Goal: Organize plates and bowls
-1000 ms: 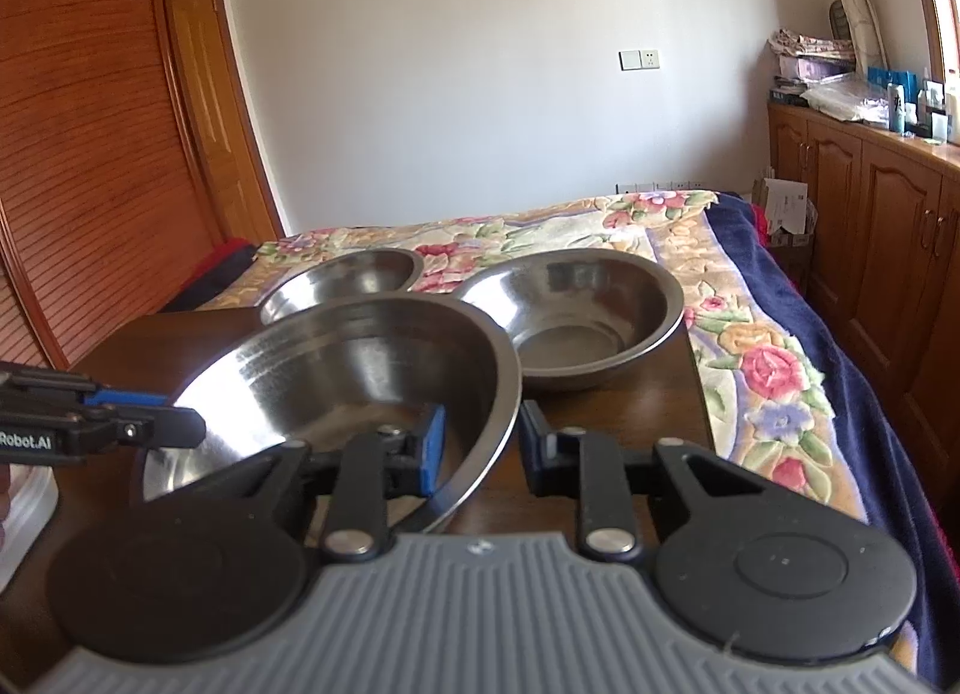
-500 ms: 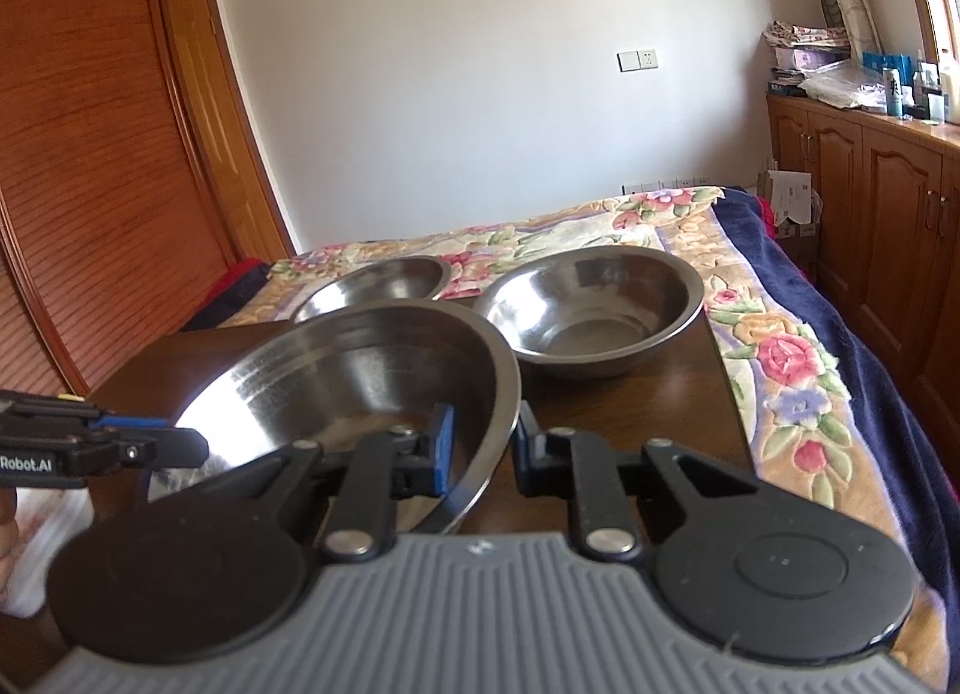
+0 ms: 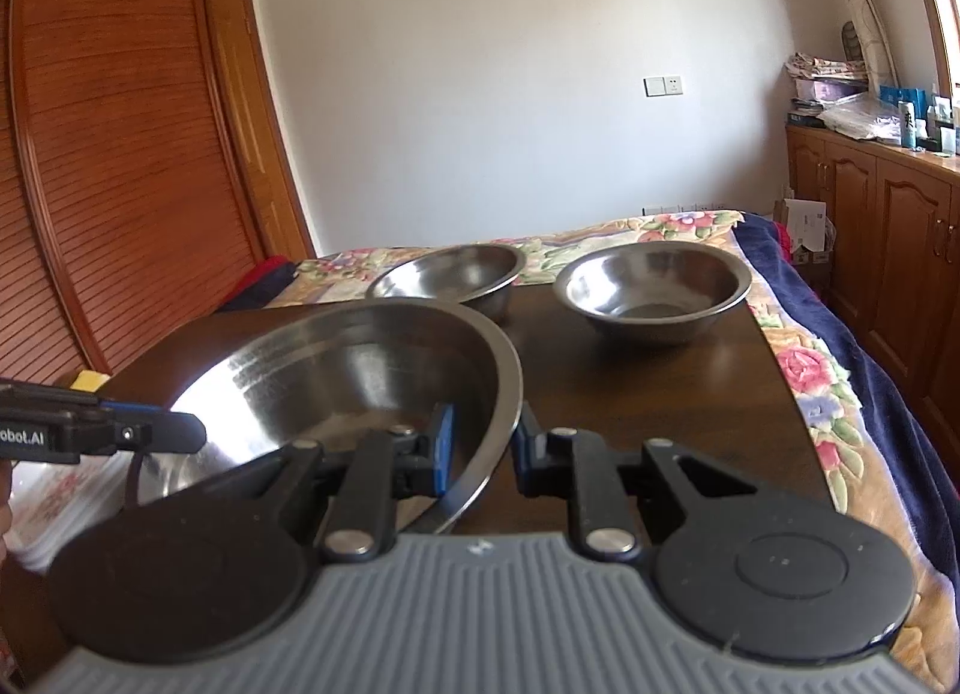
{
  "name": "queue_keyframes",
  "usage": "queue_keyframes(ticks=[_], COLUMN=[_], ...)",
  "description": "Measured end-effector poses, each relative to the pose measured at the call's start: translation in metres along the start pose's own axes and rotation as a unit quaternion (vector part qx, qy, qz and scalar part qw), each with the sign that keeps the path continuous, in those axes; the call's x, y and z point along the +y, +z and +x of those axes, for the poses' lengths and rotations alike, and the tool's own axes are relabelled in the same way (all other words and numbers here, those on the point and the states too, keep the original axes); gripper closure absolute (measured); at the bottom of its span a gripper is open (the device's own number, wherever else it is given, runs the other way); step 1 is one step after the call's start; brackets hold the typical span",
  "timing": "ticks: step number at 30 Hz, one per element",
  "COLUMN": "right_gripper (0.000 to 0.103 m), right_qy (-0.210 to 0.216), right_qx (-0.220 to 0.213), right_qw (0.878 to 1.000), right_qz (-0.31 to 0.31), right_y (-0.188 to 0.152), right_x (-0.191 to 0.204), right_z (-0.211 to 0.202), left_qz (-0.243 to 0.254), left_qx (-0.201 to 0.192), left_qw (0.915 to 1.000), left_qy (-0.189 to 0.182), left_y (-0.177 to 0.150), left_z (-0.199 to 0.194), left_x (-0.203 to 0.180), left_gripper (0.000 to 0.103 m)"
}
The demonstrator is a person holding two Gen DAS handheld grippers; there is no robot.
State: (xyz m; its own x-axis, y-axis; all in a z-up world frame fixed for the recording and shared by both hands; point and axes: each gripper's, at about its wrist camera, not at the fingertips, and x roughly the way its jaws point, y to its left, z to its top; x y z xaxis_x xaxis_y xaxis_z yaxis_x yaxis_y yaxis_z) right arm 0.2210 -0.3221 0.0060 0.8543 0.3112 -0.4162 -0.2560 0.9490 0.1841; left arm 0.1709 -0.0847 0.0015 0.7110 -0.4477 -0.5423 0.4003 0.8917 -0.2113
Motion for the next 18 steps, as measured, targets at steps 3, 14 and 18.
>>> queue_keyframes(ticks=[3,14,18], right_gripper=[0.08,0.08,0.08], right_qy=[0.0,0.002,0.008], right_qx=[-0.002,-0.01,-0.012], right_qw=[1.0,1.0,1.0], right_qz=[-0.005,0.002,0.017], right_y=[-0.002,-0.016,-0.023], right_x=[0.007,0.023,0.027], right_z=[-0.005,-0.026,-0.032], left_qz=[0.0,0.005,0.012], left_qx=[-0.005,-0.009,-0.009], left_qw=[1.0,0.9999,0.9999], left_qy=[-0.001,-0.003,0.001], left_y=[-0.004,-0.022,-0.029], left_z=[-0.005,-0.021,-0.028], left_x=[0.001,0.005,0.008], left_gripper=[0.076,0.076,0.076])
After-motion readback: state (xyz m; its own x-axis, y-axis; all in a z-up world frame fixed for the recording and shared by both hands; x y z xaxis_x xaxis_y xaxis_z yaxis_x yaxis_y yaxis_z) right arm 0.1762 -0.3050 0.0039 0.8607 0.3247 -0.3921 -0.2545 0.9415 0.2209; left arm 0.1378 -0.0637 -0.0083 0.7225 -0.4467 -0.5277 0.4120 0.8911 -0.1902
